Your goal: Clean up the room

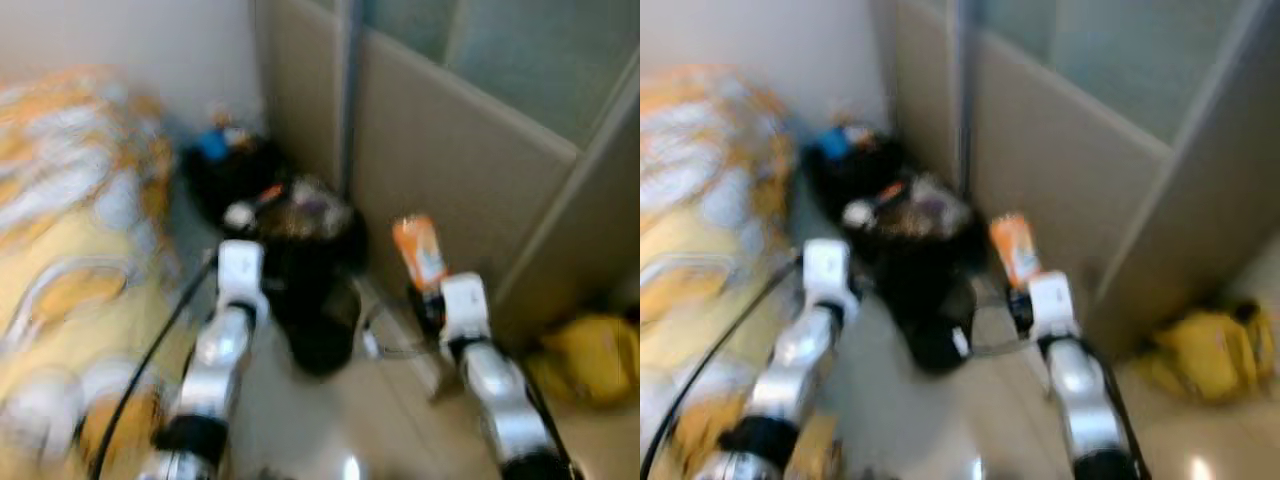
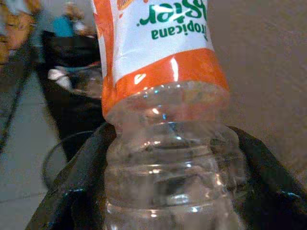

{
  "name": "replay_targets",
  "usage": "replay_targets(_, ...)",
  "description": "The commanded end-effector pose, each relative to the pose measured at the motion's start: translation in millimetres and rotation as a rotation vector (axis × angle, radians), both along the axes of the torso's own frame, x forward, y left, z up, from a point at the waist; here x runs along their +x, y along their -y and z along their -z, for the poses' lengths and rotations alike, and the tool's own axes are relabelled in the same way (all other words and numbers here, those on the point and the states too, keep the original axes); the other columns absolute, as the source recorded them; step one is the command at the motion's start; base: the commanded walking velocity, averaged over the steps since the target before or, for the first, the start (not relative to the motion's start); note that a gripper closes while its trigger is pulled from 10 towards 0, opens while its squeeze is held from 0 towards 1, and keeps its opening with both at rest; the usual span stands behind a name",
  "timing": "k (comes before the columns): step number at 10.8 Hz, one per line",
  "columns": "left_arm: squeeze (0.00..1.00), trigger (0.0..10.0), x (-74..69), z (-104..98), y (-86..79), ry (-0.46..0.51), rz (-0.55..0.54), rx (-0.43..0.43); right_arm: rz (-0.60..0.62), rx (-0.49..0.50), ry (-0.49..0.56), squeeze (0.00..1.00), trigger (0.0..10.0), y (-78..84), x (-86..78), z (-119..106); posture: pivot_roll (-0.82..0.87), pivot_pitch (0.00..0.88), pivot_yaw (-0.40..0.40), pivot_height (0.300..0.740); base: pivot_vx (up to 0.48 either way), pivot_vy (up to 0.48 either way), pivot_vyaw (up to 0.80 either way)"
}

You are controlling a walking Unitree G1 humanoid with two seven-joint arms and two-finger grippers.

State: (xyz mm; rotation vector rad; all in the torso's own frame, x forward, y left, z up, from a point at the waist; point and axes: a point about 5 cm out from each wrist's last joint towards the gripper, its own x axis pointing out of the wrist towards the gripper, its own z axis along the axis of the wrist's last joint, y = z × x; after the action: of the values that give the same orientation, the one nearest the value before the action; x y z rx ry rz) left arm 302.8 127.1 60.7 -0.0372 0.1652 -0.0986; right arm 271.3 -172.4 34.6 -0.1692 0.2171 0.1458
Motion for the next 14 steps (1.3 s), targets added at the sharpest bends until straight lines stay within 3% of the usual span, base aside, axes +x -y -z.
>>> replay_targets(1, 0.0, 10.0, 1.6, -1.1, 4.6, -0.007, 0.003, -0.009, 0.01, -0.014, 0.018, 0.0, 10.0, 6.3, 2.8, -3.9, -0.23, 0.0, 0.038, 0.714, 0.315, 0.36, 0.0)
replay_targets(3, 0.0, 10.0, 0.7, 0.1, 3.9, -0.017, 0.004, 0.015, 0.006, -0.018, 0.012, 0.0, 10.0, 4.9, 5.2, -4.0, -0.23, 0.0, 0.036, 0.714, 0.371, 0.178, 0.53)
replay_targets(6, 0.0, 10.0, -22.8, 20.3, -6.3, -0.153, 0.022, 0.129, 0.018, -0.008, -0.018, 0.0, 10.0, 9.9, -0.6, 1.9, -0.22, 0.0, 0.039, 0.714, 0.447, 0.0, 0.17)
replay_targets(7, 0.0, 10.0, -13.3, 17.3, -1.8, -0.156, 0.055, 0.195, 0.023, 0.001, -0.027, 0.0, 10.0, 8.3, -2.0, 5.0, -0.21, 0.0, 0.04, 0.714, 0.472, 0.0, 0.0)
replay_targets(11, 0.0, 10.0, -7.9, 7.1, 7.3, -0.133, 0.1, 0.171, 0.018, 0.008, -0.017, 0.0, 10.0, 3.4, 0.9, 3.5, -0.22, 0.0, 0.05, 0.714, 0.352, 0.0, 0.0)
replay_targets(14, 0.0, 10.0, -5.0, 4.2, 7.9, -0.116, 0.099, 0.166, 0.051, 0.043, -0.097, 0.0, 10.0, 7.1, -2.7, 14.2, -0.22, 0.0, 0.048, 0.714, 0.48, 0.0, 0.0)
